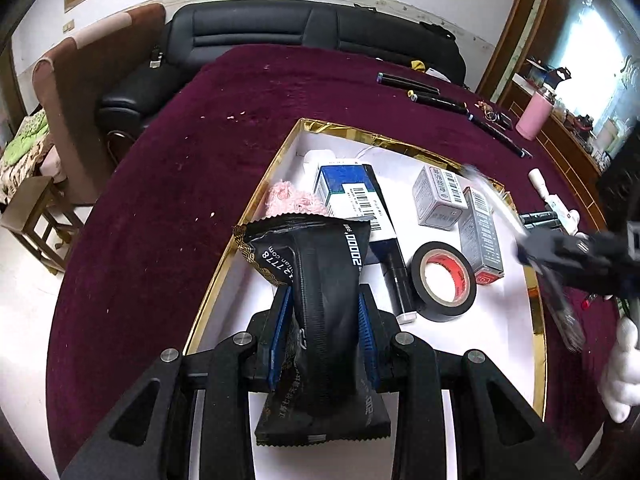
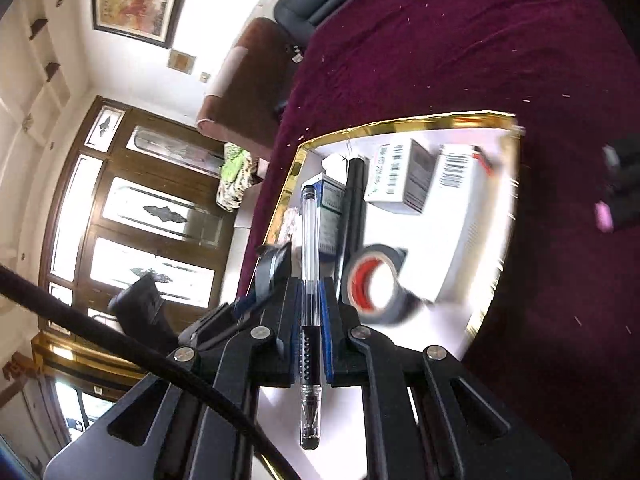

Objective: Organize objects
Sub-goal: 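Carry the pouch and pen into the tray and open both grippers, then withdraw both grippers from the tray, then move both open grippers over the black markers in the pile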

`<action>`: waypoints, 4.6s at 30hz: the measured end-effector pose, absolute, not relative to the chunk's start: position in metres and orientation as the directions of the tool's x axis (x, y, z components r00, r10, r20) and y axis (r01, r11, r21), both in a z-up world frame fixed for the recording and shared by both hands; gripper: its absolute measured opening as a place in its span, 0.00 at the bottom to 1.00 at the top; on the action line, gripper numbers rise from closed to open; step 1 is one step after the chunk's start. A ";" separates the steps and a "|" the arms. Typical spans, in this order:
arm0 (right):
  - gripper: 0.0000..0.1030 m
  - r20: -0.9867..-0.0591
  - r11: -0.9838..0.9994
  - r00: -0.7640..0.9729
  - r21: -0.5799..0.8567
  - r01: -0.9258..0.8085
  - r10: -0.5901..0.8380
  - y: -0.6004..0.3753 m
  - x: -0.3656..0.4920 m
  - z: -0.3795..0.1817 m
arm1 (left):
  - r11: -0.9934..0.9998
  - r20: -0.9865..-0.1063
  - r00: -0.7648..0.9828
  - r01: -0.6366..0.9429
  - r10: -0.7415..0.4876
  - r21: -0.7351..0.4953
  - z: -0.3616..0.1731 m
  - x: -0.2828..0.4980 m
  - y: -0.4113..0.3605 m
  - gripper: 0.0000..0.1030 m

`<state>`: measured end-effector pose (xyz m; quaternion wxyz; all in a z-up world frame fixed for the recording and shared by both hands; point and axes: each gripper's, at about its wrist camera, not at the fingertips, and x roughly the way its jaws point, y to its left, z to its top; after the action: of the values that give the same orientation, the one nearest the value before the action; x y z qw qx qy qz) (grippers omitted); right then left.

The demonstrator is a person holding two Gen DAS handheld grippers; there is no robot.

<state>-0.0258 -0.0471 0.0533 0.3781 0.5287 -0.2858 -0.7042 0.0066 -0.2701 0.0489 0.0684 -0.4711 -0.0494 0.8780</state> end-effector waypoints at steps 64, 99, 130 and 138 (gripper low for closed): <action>0.40 -0.621 -0.657 -0.216 0.719 0.227 -0.754 -0.089 -0.047 0.063 | -0.806 -0.684 -0.593 0.096 0.425 -0.584 0.029 0.085 -0.266 0.66; 0.49 -0.530 -0.568 -0.207 0.779 0.264 -0.822 0.029 0.039 0.061 | -0.931 -0.522 -0.798 -0.128 0.302 -0.343 0.085 0.070 -0.228 0.87; 0.50 -0.563 -0.688 -0.507 0.721 0.085 -0.653 0.256 0.079 0.029 | -0.493 -0.384 -0.359 -0.291 0.851 -0.820 0.062 0.056 -0.086 0.98; 0.49 -0.611 -0.743 -0.556 0.669 0.020 -0.564 0.274 0.060 0.023 | -0.765 -0.657 -0.393 -0.294 0.644 -0.573 0.036 0.073 -0.047 0.98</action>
<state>0.0600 0.2743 0.0227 0.1769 0.4369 -0.3116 -0.8251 0.0725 -0.0469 0.0363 0.2881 -0.4694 -0.1862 0.8136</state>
